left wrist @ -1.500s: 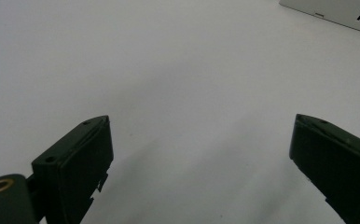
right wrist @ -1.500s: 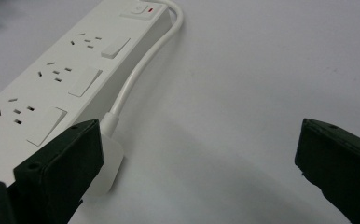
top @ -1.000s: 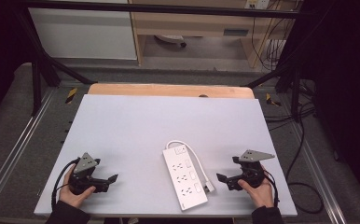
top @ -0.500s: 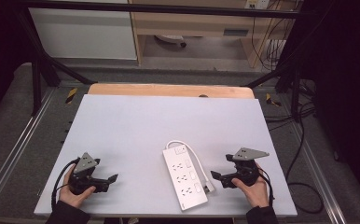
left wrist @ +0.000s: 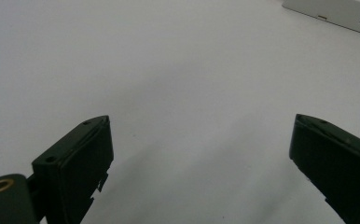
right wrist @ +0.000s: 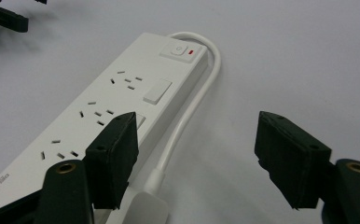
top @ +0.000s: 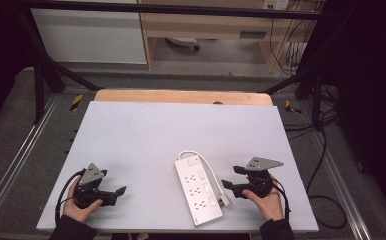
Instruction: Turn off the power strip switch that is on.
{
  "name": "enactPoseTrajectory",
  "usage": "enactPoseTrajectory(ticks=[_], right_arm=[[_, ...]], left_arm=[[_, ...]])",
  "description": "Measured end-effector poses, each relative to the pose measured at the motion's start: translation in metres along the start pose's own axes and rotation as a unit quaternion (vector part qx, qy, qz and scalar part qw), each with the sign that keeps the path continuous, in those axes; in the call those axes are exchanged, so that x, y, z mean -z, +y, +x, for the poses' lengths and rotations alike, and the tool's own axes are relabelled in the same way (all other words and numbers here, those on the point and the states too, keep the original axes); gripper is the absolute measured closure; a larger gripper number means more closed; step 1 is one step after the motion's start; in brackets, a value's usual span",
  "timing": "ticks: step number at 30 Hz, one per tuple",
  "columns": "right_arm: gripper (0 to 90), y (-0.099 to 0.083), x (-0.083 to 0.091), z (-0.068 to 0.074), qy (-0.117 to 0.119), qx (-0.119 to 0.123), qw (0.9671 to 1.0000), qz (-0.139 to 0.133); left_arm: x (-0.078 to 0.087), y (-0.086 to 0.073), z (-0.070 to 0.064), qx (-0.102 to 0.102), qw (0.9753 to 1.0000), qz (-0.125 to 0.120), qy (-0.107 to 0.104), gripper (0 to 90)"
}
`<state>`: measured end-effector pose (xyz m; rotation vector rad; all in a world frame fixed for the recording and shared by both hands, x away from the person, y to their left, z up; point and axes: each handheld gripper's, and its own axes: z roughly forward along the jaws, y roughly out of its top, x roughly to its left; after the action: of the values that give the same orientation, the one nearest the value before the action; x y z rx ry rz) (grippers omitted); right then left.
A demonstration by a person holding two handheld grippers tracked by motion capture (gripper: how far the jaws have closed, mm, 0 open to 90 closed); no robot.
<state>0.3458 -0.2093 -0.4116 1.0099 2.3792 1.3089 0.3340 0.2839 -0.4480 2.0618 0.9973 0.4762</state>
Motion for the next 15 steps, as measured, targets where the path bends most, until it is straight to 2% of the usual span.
enactPoseTrajectory(ticks=[9,15], right_arm=[[37.9,0.005,-0.006,0.004,0.003,0.005,1.0000,0.001],[42.1,0.008,-0.011,0.009,-0.003,0.010,0.9999,0.001]], left_arm=[[0.000,0.000,0.000,0.001,1.0000,-0.002,0.001,5.9],[0.000,0.000,0.000,0.001,1.0000,-0.002,0.001,5.9]])
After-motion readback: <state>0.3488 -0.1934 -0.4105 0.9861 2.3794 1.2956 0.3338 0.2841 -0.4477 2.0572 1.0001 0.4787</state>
